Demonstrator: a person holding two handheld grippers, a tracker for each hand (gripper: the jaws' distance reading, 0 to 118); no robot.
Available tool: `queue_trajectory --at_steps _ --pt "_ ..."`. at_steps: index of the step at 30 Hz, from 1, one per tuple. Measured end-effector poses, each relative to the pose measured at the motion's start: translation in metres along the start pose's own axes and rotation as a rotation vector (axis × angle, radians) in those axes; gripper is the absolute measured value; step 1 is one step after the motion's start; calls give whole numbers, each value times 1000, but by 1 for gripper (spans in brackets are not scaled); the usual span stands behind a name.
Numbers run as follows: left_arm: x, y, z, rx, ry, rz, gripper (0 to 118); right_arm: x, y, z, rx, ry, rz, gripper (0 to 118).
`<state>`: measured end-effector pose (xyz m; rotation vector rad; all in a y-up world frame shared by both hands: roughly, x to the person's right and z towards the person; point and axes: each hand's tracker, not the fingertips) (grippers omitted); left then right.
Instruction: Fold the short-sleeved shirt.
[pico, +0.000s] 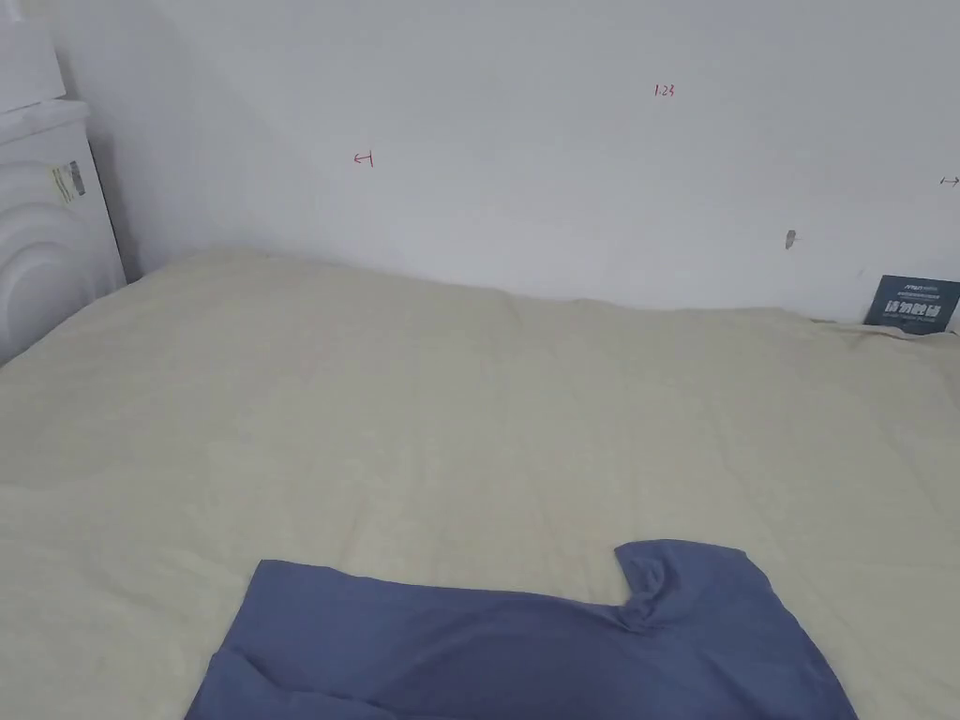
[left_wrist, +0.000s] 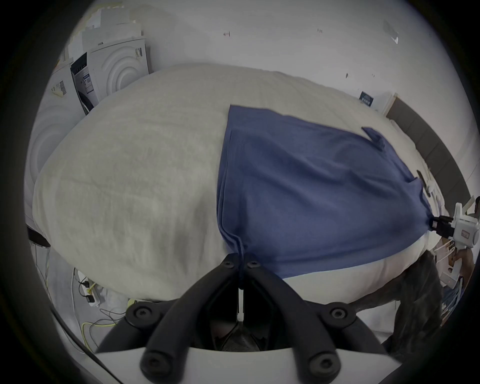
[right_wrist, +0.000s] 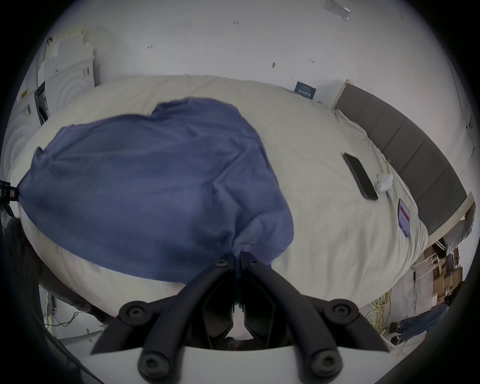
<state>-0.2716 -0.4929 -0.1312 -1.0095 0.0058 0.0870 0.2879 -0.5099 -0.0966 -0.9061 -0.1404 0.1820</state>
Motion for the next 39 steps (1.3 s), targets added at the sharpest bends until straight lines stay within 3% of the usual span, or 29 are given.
queue_trajectory --at_steps 6,8,10,11,14,15,19,20,21,22,24,31,39 --pt "-7 3 -17 -2 25 -4 0 -5 1 -9 14 -9 -4 4" --pt "-11 5 -15 0 23 -1 0 -5 6 -1 22 -2 -8 11" --pt "-13 5 -1 42 -12 16 12 -5 12 14 61 -18 -20 41" --pt "-14 7 7 69 -22 28 21 -3 17 23 99 -4 -38 48" --pt "-10 16 32 225 -18 30 60 -6 35 48 216 19 -87 49" --pt "-9 20 39 274 -25 32 65 -10 42 53 239 21 -89 49" --pt "12 45 56 450 14 10 58 -28 67 59 386 81 -105 46" --pt "16 52 56 467 36 0 48 -33 73 58 403 82 -103 38" --pt "20 60 55 488 59 -6 28 -38 79 55 409 93 -101 11" --pt "34 65 63 534 66 -17 17 -43 84 52 433 112 -114 1" --pt "45 78 64 561 67 -17 0 -52 93 50 463 123 -118 1" --pt "30 137 12 543 51 2 0 -76 123 38 496 156 -108 0" --pt "0 223 -70 238 -93 62 0 -80 146 13 464 156 -103 0"
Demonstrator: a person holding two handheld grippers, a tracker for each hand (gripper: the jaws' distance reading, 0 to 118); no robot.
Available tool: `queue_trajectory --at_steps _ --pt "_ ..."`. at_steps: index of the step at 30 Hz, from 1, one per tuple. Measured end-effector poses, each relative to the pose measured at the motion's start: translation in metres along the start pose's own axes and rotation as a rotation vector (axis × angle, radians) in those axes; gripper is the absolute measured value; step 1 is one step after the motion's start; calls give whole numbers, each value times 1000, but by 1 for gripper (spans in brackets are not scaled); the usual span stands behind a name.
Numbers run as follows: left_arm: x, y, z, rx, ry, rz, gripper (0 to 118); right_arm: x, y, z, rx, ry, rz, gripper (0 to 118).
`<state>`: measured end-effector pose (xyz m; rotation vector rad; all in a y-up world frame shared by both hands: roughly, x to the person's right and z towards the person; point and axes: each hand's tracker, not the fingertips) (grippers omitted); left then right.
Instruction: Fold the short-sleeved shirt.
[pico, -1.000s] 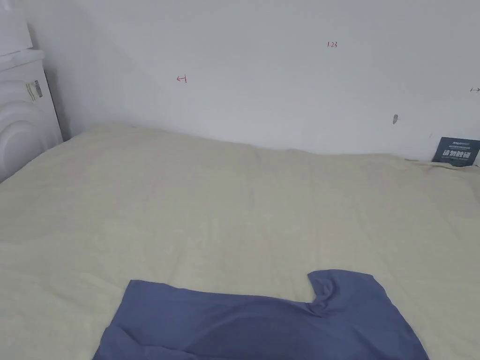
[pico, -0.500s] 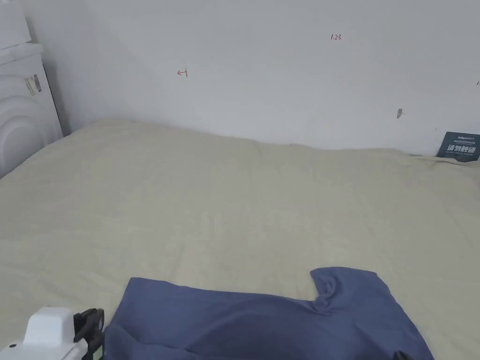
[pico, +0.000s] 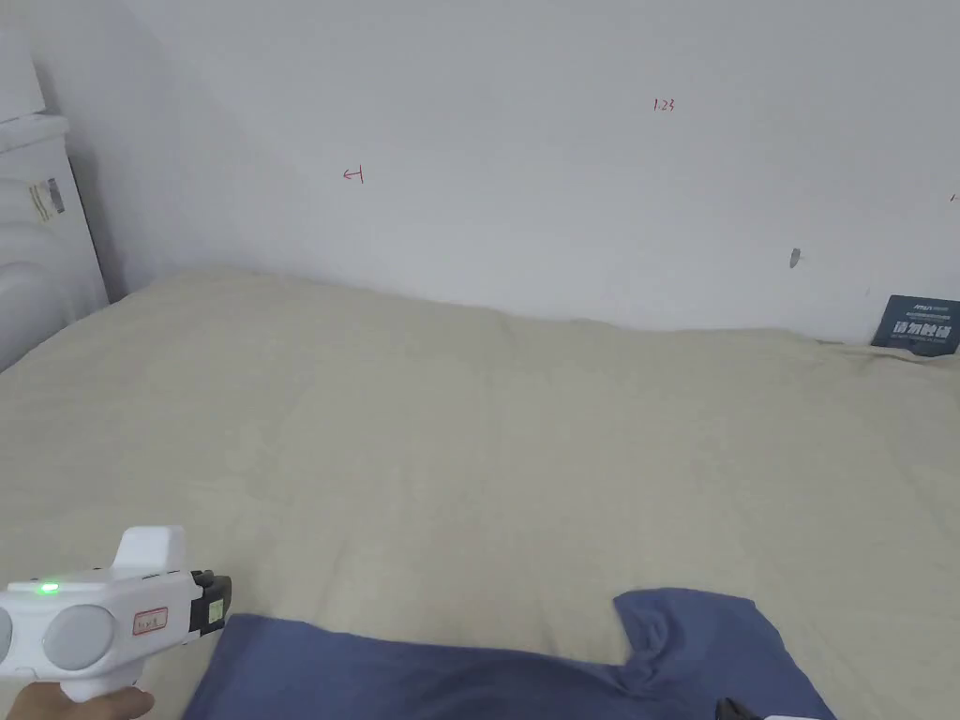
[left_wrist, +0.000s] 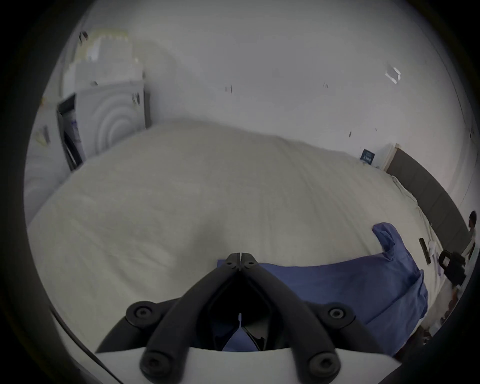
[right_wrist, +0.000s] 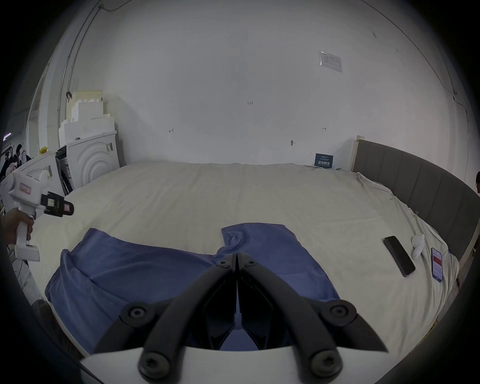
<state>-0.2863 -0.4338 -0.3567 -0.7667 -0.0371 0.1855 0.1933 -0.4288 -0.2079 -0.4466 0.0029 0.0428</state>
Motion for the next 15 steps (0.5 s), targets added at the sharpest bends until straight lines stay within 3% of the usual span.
queue_trajectory --at_steps 5,8,9,11,13,15 --pt "1 16 -37 -148 7 17 0 5 -3 -15 -31 -2 22 0" --pt "5 18 -48 -203 52 -27 24 11 -6 -20 -50 -9 27 0" --pt "9 17 -51 -227 55 -39 44 13 -7 -21 -57 -12 30 0" --pt "13 14 -58 -272 67 -51 66 17 -10 -22 -66 -19 34 0" --pt "19 8 -63 -284 37 -69 67 21 -13 -23 -76 -25 31 0" --pt "22 2 -71 -337 94 -106 66 25 -17 -25 -86 -28 27 0"
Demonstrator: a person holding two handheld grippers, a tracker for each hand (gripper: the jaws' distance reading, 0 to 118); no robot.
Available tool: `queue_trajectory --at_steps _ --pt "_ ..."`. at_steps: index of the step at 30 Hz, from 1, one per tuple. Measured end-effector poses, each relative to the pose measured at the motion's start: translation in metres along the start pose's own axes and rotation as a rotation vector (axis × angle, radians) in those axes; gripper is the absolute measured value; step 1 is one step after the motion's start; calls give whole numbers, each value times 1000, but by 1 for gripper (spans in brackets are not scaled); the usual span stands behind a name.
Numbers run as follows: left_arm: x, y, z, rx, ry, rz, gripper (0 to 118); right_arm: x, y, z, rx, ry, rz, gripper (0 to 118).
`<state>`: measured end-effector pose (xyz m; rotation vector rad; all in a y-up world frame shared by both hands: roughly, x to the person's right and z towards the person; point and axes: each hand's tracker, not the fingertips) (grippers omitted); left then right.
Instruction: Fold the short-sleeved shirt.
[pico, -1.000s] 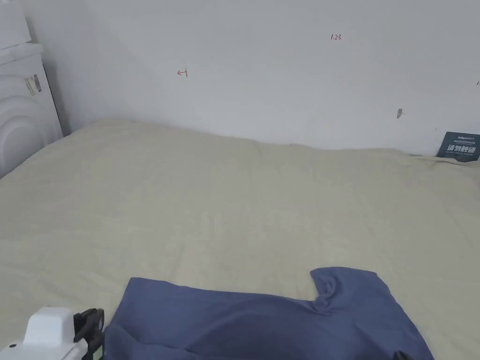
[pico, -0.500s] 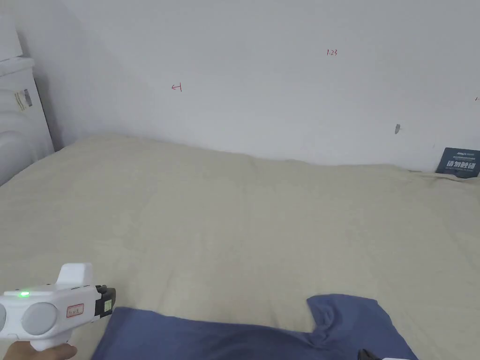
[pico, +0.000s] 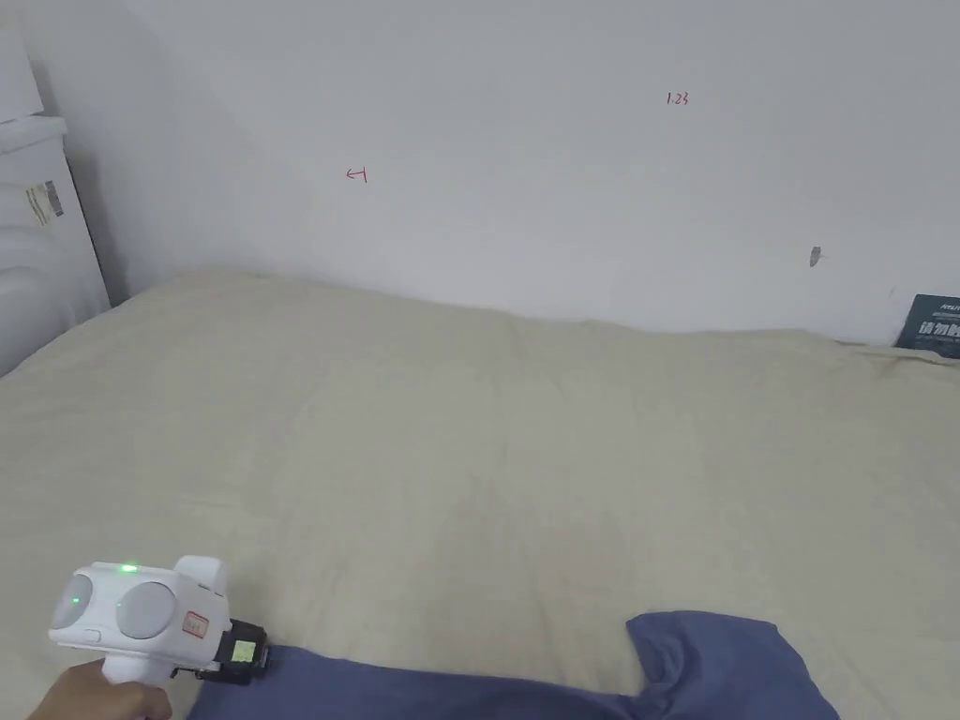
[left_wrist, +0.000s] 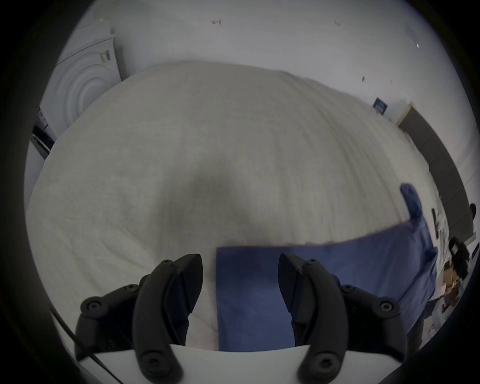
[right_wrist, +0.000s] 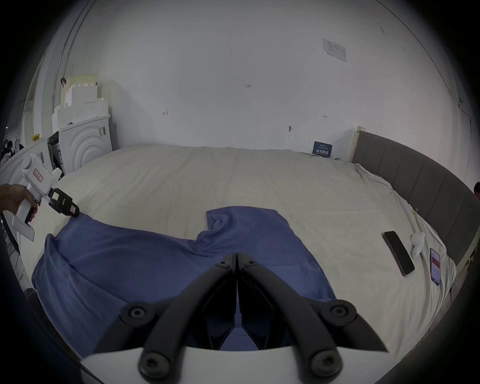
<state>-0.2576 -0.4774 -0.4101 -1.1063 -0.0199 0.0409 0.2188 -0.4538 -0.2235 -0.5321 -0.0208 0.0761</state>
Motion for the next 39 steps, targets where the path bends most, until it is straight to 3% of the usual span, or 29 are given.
queue_trajectory --at_steps 2,4,5,6,11,20,22,23,25,27,34,35,36,37,39 --pt "7 -6 -6 11 53 -21 60 3 -3 -1 -13 -7 -3 0" --pt "5 -4 -11 38 64 -45 44 6 -5 -1 -19 -9 -9 0" --pt "5 -3 -11 55 70 -61 27 8 -6 -1 -24 -13 -11 0" --pt "8 -3 -10 72 75 -85 1 9 -7 -2 -31 -21 -11 0" --pt "22 -10 -5 86 49 -151 0 27 -12 -8 -77 -44 -35 0" --pt "22 -37 50 277 59 -100 0 106 21 -83 -214 -50 -125 2" --pt "19 -45 63 306 52 -106 0 118 34 -108 -268 -28 -116 11" --pt "18 -47 68 320 60 -99 0 121 39 -118 -281 -32 -118 21" --pt "15 -50 76 335 48 -82 0 127 47 -141 -355 -5 -126 54" --pt "13 -55 82 354 47 -66 0 128 51 -162 -434 30 -117 65" --pt "11 -58 85 356 38 -32 0 109 40 -201 -534 30 -70 61" --pt "11 -59 85 353 40 -32 0 106 44 -198 -535 25 -62 50" --pt "13 -59 83 350 41 -31 0 105 46 -195 -531 28 -57 19" --pt "12 -59 83 349 41 -28 0 103 49 -193 -520 78 -55 3" --pt "11 -60 82 345 38 -25 0 97 52 -187 -483 64 -22 3"
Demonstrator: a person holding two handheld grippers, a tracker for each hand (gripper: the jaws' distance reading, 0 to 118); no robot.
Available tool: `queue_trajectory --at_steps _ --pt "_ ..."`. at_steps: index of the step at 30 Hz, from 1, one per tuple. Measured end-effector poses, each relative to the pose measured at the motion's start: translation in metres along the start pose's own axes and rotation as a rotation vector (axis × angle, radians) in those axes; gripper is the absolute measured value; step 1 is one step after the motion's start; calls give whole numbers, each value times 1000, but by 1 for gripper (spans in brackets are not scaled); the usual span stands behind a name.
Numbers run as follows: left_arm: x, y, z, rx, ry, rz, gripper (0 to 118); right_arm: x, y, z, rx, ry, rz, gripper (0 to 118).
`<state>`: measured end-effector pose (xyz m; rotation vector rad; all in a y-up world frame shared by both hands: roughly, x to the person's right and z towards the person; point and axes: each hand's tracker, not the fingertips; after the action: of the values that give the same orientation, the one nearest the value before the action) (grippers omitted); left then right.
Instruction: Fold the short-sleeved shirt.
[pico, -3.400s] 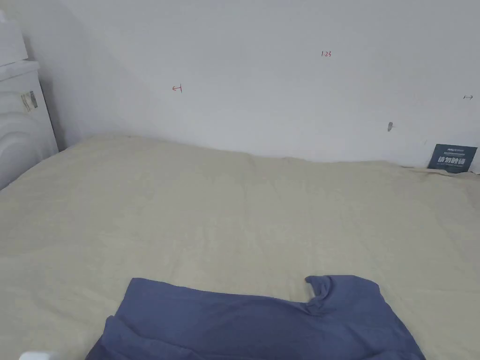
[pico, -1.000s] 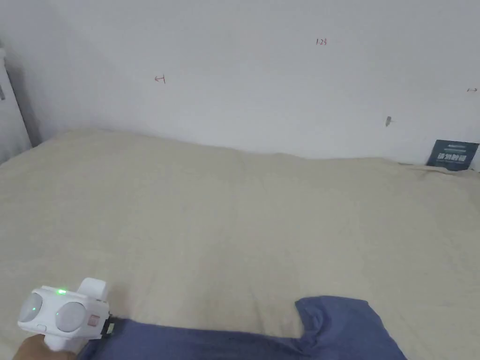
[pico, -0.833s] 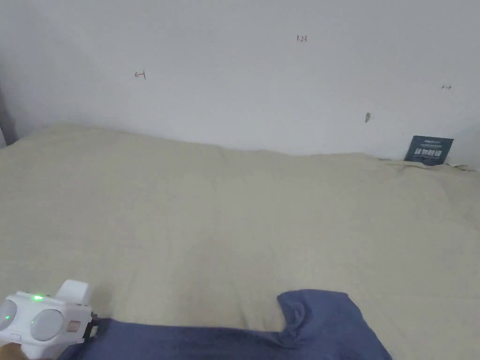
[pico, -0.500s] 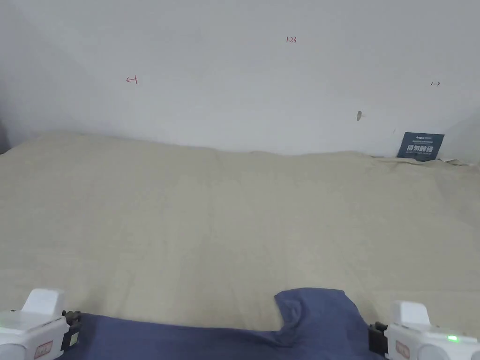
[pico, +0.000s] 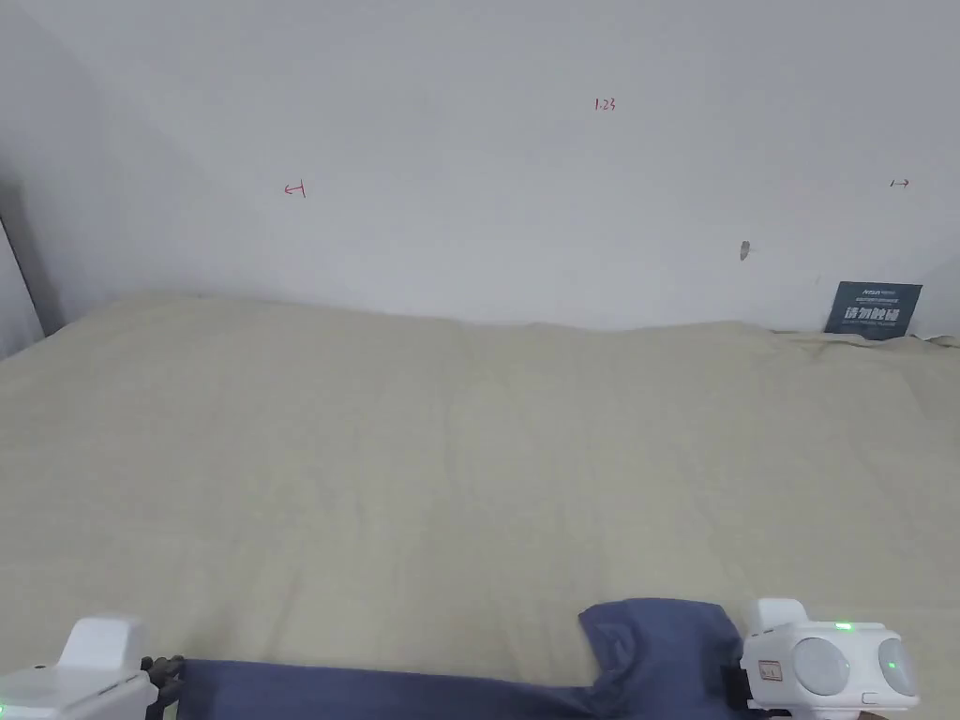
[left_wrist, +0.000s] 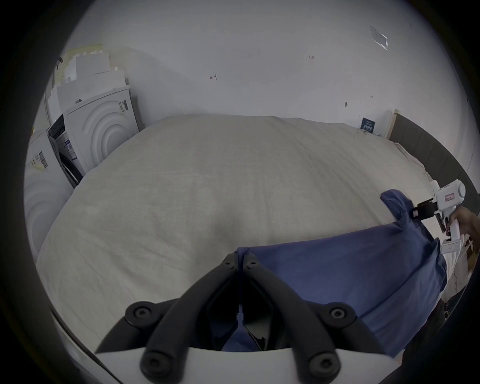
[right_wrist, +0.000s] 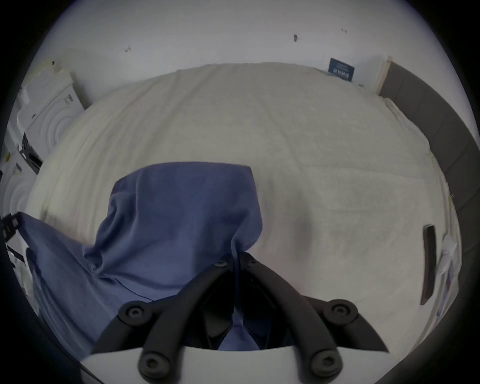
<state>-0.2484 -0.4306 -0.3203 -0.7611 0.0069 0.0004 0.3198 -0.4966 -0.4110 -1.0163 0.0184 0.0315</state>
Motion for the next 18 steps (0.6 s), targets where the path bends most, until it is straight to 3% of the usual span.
queue_trajectory --at_steps 2,7,18 --pt "1 0 0 0 -2 5 0 -1 -2 4 11 -18 31 3" --pt "-7 0 11 16 -18 23 0 3 -12 48 148 27 -38 2" --pt "-28 -24 62 71 -70 62 0 10 -71 157 321 23 -9 2"
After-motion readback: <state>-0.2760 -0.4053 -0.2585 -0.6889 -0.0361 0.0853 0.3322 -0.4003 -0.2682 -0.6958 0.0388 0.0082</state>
